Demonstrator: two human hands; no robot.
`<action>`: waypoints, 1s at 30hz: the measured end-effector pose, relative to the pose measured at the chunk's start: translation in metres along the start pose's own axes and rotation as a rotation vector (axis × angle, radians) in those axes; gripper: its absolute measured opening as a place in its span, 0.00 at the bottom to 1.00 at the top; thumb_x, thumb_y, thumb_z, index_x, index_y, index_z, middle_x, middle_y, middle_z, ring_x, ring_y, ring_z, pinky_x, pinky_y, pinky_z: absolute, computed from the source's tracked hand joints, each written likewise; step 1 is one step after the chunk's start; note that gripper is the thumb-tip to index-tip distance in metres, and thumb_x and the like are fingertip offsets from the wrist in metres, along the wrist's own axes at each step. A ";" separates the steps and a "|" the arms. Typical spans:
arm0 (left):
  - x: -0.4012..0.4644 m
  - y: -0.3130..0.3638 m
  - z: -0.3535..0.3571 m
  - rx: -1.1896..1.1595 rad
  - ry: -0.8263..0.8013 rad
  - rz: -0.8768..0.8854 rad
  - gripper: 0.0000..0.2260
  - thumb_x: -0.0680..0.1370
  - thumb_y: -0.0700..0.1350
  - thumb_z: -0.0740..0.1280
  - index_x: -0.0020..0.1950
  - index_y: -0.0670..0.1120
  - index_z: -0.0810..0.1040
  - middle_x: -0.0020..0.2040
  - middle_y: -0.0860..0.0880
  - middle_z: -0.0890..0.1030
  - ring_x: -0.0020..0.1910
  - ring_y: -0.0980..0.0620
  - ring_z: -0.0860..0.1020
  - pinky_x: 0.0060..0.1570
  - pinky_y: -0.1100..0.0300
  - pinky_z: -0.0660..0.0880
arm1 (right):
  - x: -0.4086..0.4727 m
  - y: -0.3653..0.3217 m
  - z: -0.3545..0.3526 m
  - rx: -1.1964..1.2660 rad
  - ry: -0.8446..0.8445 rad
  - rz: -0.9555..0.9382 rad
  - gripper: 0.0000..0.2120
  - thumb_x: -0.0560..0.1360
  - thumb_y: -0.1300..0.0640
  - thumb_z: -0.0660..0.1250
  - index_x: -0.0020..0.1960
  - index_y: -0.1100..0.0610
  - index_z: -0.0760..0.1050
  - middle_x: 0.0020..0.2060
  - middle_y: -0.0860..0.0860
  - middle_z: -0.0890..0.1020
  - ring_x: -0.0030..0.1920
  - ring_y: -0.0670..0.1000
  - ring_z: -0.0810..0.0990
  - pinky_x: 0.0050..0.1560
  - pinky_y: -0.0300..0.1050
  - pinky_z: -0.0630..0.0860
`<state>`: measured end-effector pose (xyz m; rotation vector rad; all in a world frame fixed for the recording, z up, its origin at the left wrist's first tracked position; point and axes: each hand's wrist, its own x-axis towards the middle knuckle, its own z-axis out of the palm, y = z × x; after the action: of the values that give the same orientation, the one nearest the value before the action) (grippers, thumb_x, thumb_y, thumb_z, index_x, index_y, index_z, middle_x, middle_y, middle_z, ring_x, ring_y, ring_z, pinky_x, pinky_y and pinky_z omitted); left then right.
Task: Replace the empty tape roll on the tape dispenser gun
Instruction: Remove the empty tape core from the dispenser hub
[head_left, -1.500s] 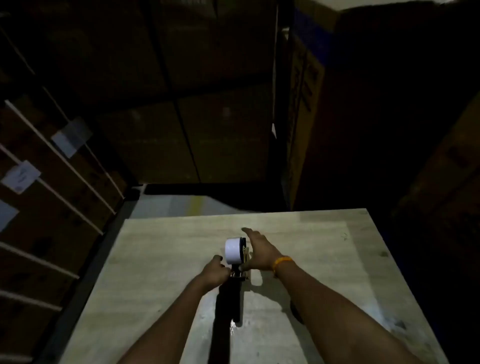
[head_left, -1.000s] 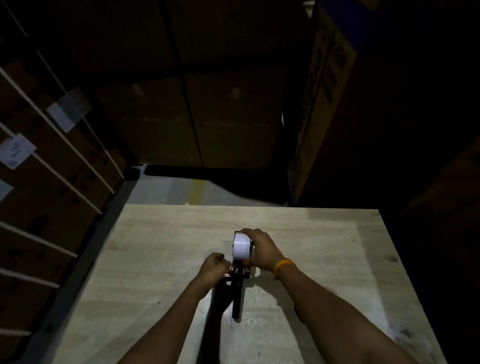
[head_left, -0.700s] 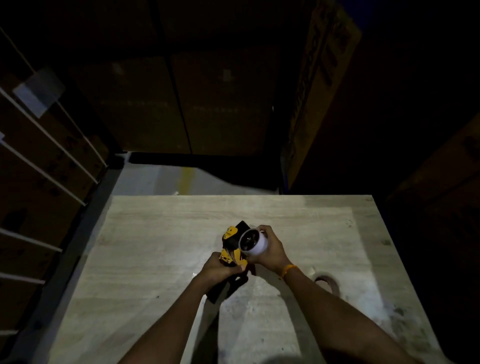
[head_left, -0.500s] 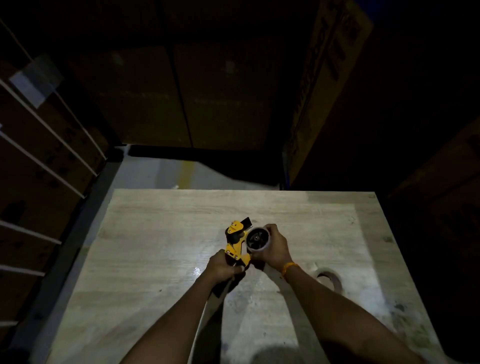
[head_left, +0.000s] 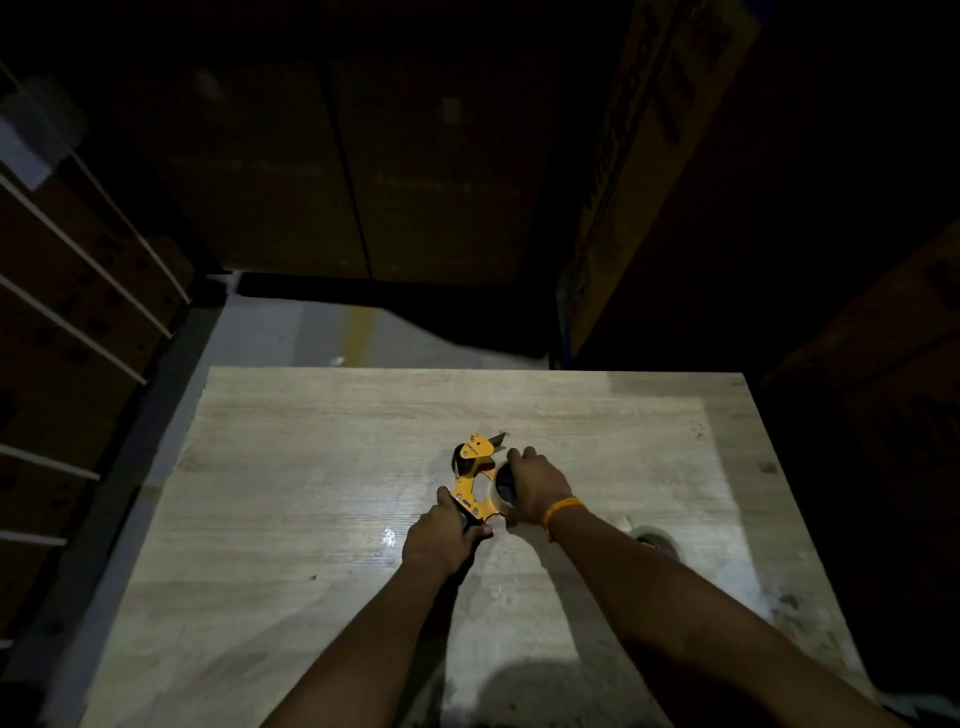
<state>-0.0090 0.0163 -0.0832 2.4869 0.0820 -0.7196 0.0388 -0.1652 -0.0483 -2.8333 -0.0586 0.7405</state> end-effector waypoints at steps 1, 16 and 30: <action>-0.001 0.001 0.002 0.003 0.015 -0.013 0.39 0.71 0.69 0.72 0.66 0.44 0.62 0.55 0.42 0.83 0.54 0.39 0.83 0.50 0.47 0.79 | 0.001 0.000 -0.001 -0.006 0.018 -0.014 0.40 0.67 0.49 0.81 0.72 0.59 0.67 0.64 0.61 0.75 0.61 0.65 0.78 0.56 0.58 0.81; 0.000 0.016 0.006 -0.004 0.022 -0.164 0.34 0.72 0.58 0.78 0.64 0.43 0.63 0.55 0.41 0.83 0.56 0.37 0.83 0.51 0.47 0.77 | -0.008 -0.003 -0.032 -0.133 0.005 -0.225 0.26 0.69 0.50 0.77 0.62 0.60 0.75 0.54 0.60 0.82 0.52 0.64 0.82 0.48 0.53 0.79; 0.001 0.011 -0.001 0.011 -0.012 -0.048 0.35 0.70 0.65 0.75 0.63 0.44 0.64 0.55 0.42 0.82 0.55 0.39 0.82 0.50 0.49 0.77 | -0.004 0.003 -0.036 -0.221 -0.085 -0.183 0.47 0.61 0.49 0.86 0.72 0.61 0.68 0.64 0.61 0.79 0.61 0.64 0.80 0.58 0.57 0.79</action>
<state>-0.0050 0.0072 -0.0779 2.4979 0.1341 -0.7569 0.0527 -0.1754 -0.0163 -2.9458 -0.4324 0.8598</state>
